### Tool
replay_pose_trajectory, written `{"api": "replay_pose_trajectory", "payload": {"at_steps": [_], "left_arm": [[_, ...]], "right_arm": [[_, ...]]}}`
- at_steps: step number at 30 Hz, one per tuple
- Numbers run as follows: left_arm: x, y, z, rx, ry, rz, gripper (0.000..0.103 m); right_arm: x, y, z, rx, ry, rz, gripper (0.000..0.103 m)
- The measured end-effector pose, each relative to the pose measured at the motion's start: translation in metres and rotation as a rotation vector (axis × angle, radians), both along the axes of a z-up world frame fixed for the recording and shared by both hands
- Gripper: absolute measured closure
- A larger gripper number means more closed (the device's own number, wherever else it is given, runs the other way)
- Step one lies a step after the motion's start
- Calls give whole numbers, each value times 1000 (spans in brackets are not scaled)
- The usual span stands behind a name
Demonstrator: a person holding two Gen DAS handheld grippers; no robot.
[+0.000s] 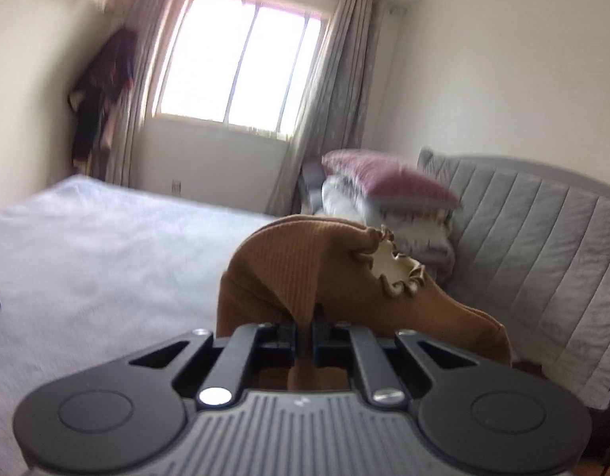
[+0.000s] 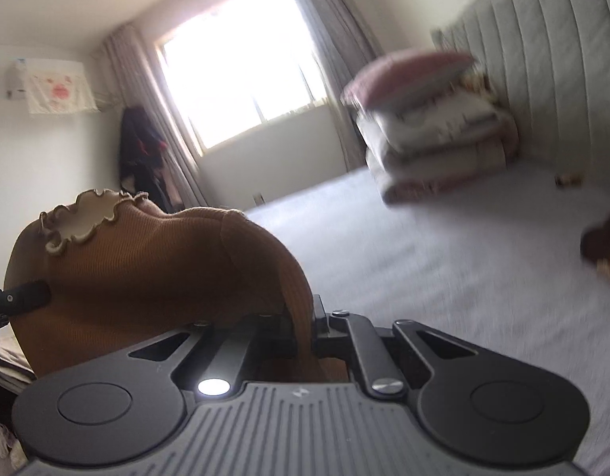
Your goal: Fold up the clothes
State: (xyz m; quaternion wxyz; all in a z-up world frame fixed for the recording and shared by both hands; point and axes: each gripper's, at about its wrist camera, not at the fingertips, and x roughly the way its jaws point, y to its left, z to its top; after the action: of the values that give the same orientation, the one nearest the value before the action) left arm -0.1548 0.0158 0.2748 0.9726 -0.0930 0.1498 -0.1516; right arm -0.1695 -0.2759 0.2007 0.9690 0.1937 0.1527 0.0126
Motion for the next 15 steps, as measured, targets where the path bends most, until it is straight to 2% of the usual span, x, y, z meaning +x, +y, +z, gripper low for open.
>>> {"api": "replay_pose_trajectory", "payload": {"at_steps": [4,15], "left_arm": [[-18,14,29,-36,-58,25,96],[-68,41,81,-122,-197,34,96]], "right_arm": [[-13,8,41,-22,-76,9,96],[-77,23,126,-109,-265,8,96]]}}
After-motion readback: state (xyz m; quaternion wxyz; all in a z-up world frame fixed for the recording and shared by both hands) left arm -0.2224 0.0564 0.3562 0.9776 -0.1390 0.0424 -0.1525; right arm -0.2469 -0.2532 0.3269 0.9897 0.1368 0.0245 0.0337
